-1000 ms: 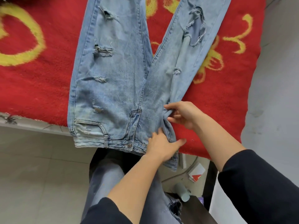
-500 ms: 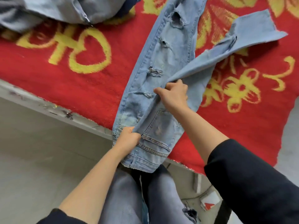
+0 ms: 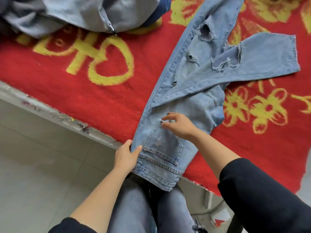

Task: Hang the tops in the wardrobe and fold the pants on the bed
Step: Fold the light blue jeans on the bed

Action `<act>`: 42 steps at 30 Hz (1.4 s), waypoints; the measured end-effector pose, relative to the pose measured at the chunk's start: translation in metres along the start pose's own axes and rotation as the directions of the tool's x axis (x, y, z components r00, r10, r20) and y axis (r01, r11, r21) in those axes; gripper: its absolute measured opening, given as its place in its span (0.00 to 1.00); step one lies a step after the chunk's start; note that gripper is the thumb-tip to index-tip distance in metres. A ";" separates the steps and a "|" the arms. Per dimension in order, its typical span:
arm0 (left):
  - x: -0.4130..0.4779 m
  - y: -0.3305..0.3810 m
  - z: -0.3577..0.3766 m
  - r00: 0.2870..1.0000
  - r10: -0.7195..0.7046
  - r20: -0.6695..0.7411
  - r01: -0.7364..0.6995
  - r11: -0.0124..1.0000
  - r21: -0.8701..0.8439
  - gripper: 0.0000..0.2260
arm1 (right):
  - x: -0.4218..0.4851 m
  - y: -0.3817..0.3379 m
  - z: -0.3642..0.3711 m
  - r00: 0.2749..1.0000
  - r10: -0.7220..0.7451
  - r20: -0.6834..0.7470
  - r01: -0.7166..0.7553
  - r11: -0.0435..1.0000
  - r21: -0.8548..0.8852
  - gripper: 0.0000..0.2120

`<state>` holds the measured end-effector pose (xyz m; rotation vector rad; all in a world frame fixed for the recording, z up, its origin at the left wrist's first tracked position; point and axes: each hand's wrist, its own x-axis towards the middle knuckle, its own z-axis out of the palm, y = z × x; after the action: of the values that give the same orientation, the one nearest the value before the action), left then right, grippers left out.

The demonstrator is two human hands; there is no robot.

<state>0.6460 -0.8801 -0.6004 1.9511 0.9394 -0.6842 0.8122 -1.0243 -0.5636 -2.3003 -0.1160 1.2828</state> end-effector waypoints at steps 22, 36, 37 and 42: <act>0.107 0.197 -0.002 0.769 0.601 0.218 -0.596 0.552 0.583 0.30 | 0.073 0.084 -0.145 0.501 0.735 -0.457 -0.059 0.556 0.829 0.16; 0.163 0.261 -0.004 0.753 0.642 0.143 -0.657 0.720 0.224 0.10 | 0.141 0.044 -0.310 0.371 0.774 -0.514 0.285 0.432 0.856 0.20; 0.166 0.261 -0.007 0.791 0.597 0.133 -0.609 0.787 0.098 0.10 | 0.149 0.031 -0.321 0.340 0.716 -0.610 0.267 0.548 0.793 0.19; 0.176 0.258 -0.020 0.936 0.341 0.083 -0.270 0.850 -0.452 0.12 | 0.201 -0.046 -0.353 0.547 0.316 -0.775 0.253 0.820 0.513 0.08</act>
<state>0.9589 -0.8941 -0.6044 1.5683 0.5954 -0.3945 1.2190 -1.0574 -0.5461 -2.0792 0.5891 0.0136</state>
